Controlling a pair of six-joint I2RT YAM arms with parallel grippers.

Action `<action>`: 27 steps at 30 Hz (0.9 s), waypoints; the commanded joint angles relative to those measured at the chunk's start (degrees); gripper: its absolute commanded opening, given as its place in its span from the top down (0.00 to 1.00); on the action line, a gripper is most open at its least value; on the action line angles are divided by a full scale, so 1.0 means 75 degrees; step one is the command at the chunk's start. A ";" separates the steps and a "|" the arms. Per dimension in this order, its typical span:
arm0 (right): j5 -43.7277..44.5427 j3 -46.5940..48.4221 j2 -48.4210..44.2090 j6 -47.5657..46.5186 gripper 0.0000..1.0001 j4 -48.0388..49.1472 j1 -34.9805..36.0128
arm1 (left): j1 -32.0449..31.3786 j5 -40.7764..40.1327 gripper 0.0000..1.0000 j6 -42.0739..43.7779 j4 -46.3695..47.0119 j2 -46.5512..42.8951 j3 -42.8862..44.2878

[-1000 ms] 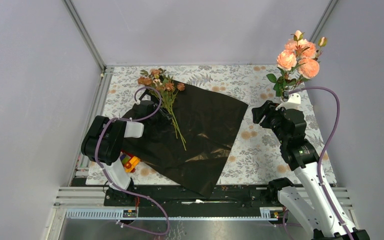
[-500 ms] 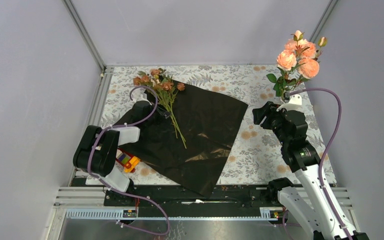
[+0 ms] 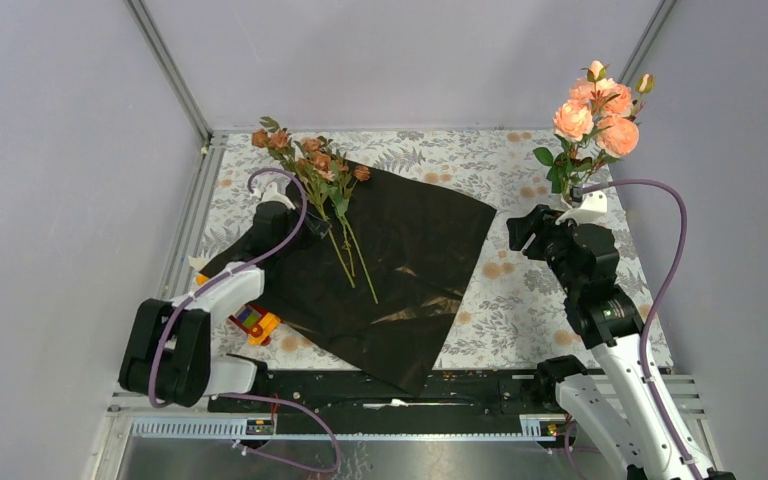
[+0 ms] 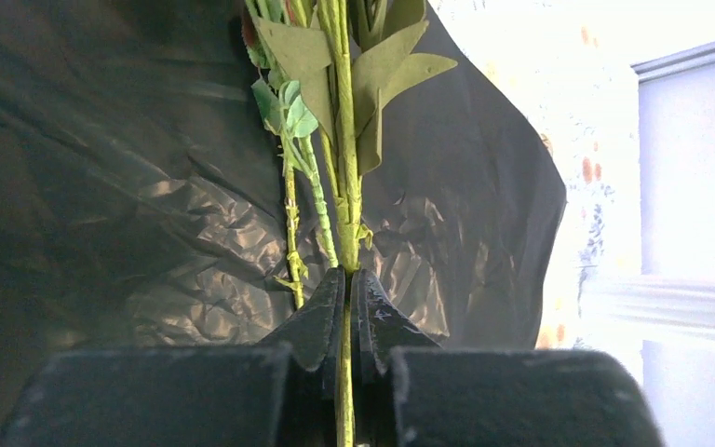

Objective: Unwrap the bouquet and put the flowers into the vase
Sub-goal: Pick up the fake flower from the wrapping paper.

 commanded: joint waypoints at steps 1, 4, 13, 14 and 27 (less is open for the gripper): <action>0.0117 0.0141 -0.0089 -0.0123 0.36 0.0100 0.0067 | -0.0020 -0.0265 1.00 0.1188 -0.0724 -0.0664 0.0482; 0.0109 0.0129 -0.0112 -0.0119 0.36 0.0102 0.0068 | -0.0023 -0.0192 1.00 0.1318 -0.0838 -0.1103 0.0417; -0.0422 0.0480 -0.0225 -0.0230 0.33 -0.0118 0.0063 | -0.0023 0.1599 1.00 0.1518 -0.0583 -0.2573 0.0347; -0.0802 0.0545 -0.0219 -0.0261 0.32 -0.0136 0.0067 | -0.0020 0.2108 1.00 0.1647 -0.0579 -0.2692 0.0433; -0.3165 0.1906 0.1390 -0.0035 0.21 0.0368 0.1663 | -0.0045 0.6061 1.00 0.2022 -0.0750 -0.3220 0.1761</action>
